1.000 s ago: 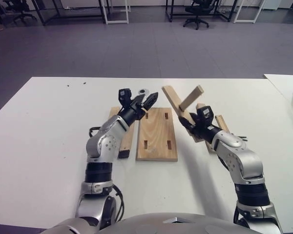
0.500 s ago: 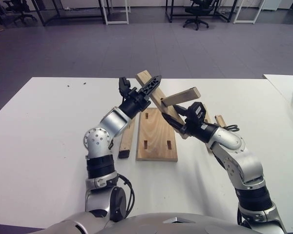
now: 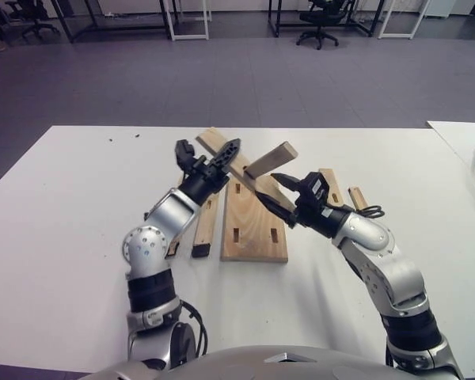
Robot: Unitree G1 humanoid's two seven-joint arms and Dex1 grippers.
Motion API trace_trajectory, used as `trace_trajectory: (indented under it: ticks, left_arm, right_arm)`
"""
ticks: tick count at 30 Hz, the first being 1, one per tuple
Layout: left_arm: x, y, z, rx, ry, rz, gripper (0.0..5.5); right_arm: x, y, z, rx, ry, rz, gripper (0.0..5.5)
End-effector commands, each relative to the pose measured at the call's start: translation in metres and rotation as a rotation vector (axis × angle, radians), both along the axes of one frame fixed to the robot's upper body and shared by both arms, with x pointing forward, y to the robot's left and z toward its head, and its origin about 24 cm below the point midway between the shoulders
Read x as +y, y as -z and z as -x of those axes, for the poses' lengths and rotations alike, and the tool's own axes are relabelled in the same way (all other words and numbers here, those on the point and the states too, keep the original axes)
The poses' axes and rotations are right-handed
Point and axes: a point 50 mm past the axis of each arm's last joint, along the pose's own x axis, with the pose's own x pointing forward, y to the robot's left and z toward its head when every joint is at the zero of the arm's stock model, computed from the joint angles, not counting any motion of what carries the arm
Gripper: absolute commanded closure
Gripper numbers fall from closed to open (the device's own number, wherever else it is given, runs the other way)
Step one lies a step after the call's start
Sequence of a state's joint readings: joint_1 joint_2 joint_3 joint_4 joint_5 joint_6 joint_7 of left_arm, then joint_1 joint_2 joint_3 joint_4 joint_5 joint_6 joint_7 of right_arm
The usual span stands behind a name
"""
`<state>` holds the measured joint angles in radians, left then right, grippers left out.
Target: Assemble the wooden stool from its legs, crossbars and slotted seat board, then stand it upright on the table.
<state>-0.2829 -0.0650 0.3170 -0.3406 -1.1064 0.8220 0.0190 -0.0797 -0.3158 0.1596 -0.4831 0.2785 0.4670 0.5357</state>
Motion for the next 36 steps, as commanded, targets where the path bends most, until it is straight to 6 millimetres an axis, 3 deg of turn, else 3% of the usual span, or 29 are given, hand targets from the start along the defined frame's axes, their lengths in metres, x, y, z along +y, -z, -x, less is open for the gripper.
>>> trace_trajectory:
  ticks: [1, 7, 13, 18, 24, 32, 36]
  left_arm:
    - [0.032, -0.01, 0.027, -0.064, -0.212, -0.121, 4.48]
    - [0.04, 0.015, 0.05, 0.085, -0.33, -0.315, 4.48]
    - [0.04, 0.033, 0.062, 0.14, -0.361, -0.486, 4.48]
    - [0.033, 0.025, 0.061, 0.054, -0.394, -0.567, 4.48]
    - [0.023, 0.029, 0.057, 0.005, -0.393, -0.621, 4.48]
    - [0.005, 0.068, 0.067, 0.031, -0.172, -0.884, 4.48]
    - [-0.01, 0.071, 0.06, -0.026, -0.099, -1.004, 4.48]
  right_arm:
    - [-0.03, 0.019, 0.006, 0.066, 0.158, 0.099, 2.53]
    - [-0.047, 0.06, 0.011, 0.185, 0.219, 0.305, 2.53]
    - [-0.041, 0.093, 0.019, 0.291, 0.176, 0.404, 2.53]
    - [-0.023, 0.093, 0.023, 0.293, 0.082, 0.342, 2.53]
    - [-0.02, 0.092, 0.02, 0.28, 0.08, 0.331, 2.53]
    - [-0.021, 0.079, 0.014, 0.218, 0.068, 0.29, 2.53]
    - [-0.025, 0.075, 0.009, 0.201, 0.081, 0.294, 2.53]
